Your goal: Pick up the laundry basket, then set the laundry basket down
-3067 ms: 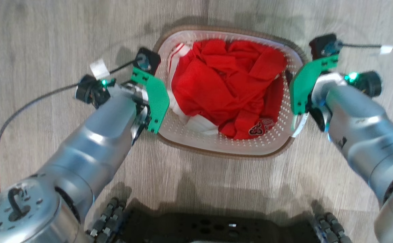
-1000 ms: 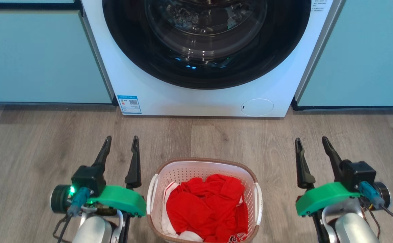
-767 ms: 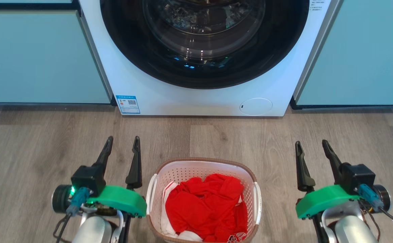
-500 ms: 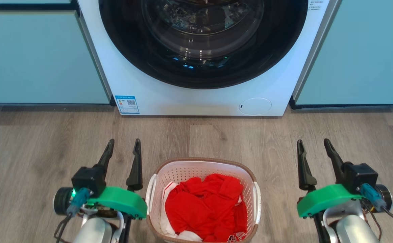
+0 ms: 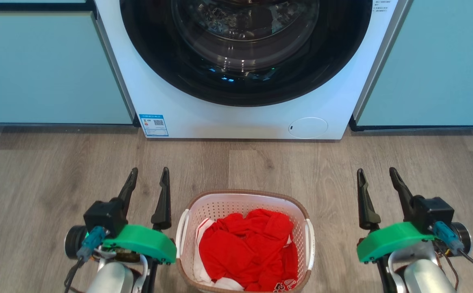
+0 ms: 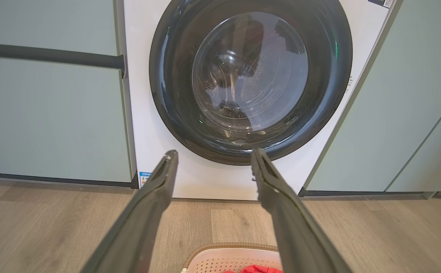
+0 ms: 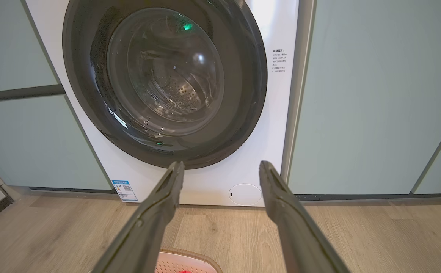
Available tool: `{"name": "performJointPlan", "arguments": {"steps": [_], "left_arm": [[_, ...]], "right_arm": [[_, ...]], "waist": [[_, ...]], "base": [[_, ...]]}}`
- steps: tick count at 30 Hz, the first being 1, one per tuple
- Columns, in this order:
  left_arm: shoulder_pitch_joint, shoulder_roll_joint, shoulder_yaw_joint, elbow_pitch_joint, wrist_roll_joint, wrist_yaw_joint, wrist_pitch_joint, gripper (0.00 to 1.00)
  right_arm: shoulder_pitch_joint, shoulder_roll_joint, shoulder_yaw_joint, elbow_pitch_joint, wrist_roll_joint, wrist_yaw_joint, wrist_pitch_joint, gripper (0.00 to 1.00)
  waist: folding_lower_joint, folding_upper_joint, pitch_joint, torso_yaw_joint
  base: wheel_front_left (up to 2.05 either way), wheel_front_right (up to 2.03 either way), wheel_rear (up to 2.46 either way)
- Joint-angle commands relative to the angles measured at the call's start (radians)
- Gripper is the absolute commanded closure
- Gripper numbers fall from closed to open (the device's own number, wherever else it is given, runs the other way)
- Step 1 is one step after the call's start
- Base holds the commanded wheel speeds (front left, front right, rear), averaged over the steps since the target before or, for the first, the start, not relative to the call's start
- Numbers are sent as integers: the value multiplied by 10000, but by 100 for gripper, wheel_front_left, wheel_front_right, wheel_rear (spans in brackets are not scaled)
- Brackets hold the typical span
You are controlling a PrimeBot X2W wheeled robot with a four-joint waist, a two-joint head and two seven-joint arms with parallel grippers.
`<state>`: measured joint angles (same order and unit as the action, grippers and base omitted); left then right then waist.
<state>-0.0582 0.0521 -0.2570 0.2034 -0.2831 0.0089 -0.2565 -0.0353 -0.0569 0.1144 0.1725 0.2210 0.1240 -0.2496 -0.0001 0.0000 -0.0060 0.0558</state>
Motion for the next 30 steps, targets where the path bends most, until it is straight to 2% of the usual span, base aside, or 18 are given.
{"name": "performJointPlan", "arguments": {"steps": [1,23,24,30], "left_arm": [[-329,-18,327,-352,-77,-7,-53,0],[-321,-18,309,-302,-216,-89,-53,0],[1,0,9,5,-172,-106,-2,100],[218,20,48,472,-468,-113,55,100]], "right_arm": [[-326,65,245,-314,54,67,-122,0],[-381,66,265,-260,-35,67,-122,0],[-1,2,59,24,-1,0,0,100],[159,-7,107,505,290,0,65,100]], "waist": [[1,0,-4,-4],[1,0,-96,-50],[1,0,-98,-50],[1,0,-95,-61]], "base": [[0,0,0],[0,0,0],[0,0,0],[0,0,0]]}}
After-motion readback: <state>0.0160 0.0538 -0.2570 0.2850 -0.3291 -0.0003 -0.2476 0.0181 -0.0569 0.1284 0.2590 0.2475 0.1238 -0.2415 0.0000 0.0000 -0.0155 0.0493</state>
